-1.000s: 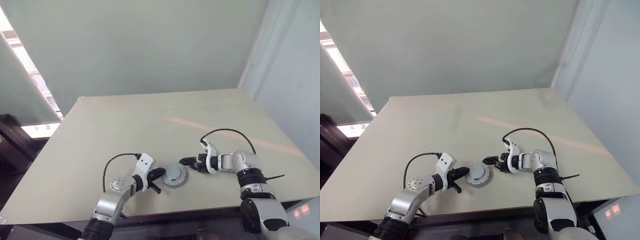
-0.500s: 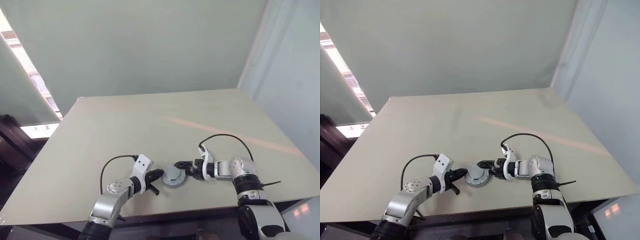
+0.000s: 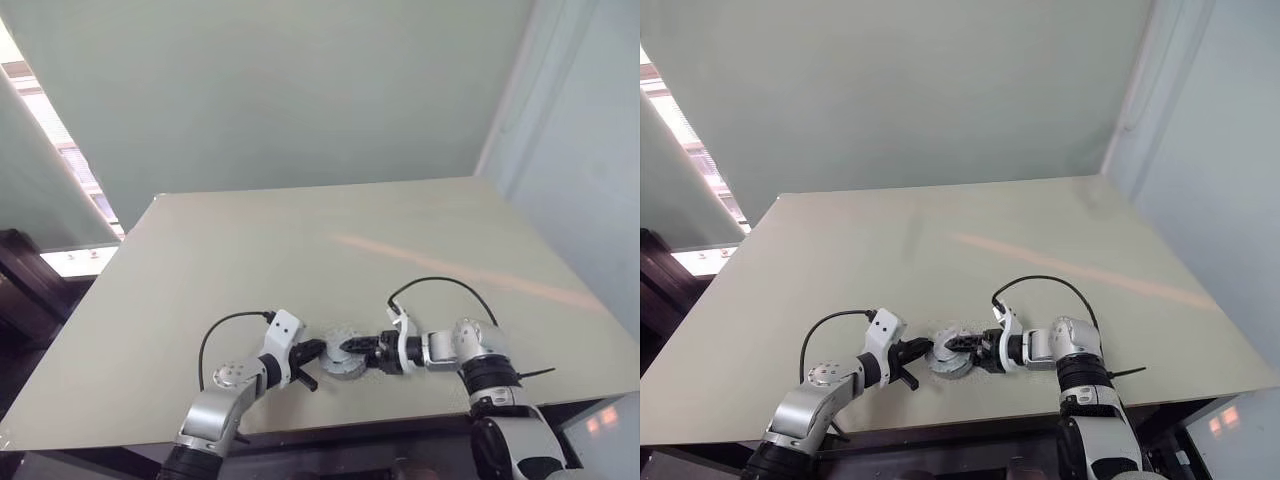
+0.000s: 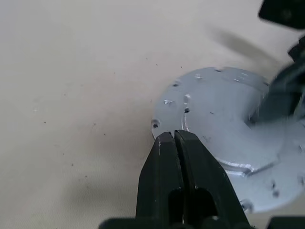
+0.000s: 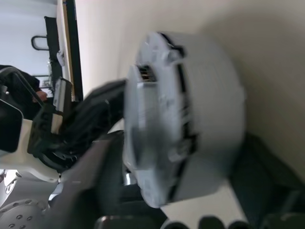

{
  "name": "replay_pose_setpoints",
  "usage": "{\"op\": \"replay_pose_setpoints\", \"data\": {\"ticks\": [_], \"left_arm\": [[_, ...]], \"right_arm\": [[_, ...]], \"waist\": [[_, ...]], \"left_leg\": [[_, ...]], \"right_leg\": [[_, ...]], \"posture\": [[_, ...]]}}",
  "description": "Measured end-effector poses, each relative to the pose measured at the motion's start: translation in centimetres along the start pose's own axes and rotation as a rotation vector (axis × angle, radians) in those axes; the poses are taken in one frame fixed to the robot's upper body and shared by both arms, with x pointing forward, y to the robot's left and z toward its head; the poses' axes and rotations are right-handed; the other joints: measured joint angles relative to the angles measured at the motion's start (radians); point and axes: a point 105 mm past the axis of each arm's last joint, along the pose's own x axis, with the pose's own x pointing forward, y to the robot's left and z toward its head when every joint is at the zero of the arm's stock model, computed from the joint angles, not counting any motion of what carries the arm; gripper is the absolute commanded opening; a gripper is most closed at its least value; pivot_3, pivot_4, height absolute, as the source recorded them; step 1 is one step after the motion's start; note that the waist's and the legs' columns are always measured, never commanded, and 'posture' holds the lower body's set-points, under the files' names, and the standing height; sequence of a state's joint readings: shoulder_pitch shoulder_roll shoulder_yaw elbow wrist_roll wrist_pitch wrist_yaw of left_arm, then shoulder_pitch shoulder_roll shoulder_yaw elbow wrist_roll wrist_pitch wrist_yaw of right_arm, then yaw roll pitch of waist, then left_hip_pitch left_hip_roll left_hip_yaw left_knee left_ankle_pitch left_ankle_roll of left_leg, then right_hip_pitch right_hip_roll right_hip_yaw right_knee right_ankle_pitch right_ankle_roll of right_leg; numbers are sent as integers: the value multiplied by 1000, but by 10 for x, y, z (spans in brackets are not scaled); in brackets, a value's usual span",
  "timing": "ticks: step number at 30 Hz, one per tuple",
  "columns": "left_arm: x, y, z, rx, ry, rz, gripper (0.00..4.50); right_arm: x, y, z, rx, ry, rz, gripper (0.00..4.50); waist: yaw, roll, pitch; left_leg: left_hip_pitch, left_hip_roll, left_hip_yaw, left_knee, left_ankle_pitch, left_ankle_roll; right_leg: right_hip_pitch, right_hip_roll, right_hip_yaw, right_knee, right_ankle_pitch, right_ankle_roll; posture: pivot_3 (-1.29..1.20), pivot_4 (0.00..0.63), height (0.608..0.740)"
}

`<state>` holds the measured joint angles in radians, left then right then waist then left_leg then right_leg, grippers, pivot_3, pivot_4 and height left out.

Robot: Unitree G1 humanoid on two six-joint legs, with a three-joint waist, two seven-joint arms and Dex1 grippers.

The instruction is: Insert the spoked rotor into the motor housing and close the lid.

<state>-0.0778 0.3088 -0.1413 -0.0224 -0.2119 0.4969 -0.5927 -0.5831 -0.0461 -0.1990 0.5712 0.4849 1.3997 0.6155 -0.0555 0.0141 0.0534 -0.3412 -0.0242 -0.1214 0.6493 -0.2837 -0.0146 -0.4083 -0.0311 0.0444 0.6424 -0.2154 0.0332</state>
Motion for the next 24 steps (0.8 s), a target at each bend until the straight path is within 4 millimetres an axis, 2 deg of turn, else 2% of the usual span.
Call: {"op": "replay_pose_setpoints", "data": {"ticks": [2, 13, 17, 19, 24], "left_arm": [[-1, 4, -1, 1, 4, 16, 0], [-1, 4, -1, -1, 6, 20, 0], [-4, 6, -1, -50, -19, 21, 0], [-11, 10, 5, -132, -73, 19, 0], [-45, 29, 25, -322, -218, 30, 0]], "right_arm": [[-1, 4, 2, 14, -18, 36, 2275], [-1, 3, 6, 38, -59, 41, 2275], [0, 3, 7, 47, -77, 46, 2275], [1, 4, 8, 54, -89, 52, 2275], [5, 3, 5, 81, -106, 80, 2275]], "waist": [[0, 0, 0], [0, 0, 0], [-1, 0, 0], [-5, 0, 0], [-22, 0, 0]], "left_leg": [[1, 0, 0, 0, 0, 0], [0, 0, 0, 1, 0, 0], [1, 0, 0, 1, 0, 0], [0, 1, 0, 1, 0, 0], [0, 1, 0, 1, 0, 0]], "right_leg": [[0, 0, 0, 1, 0, 0], [0, 0, 0, 1, 0, 0], [0, 0, 0, 1, 0, 0], [0, 1, 0, 2, 0, 0], [0, 1, 0, 2, 0, 0]], "posture": [[0, 0, 740], [0, 0, 740], [0, 0, 740], [0, 0, 740], [0, 0, 740]]}}
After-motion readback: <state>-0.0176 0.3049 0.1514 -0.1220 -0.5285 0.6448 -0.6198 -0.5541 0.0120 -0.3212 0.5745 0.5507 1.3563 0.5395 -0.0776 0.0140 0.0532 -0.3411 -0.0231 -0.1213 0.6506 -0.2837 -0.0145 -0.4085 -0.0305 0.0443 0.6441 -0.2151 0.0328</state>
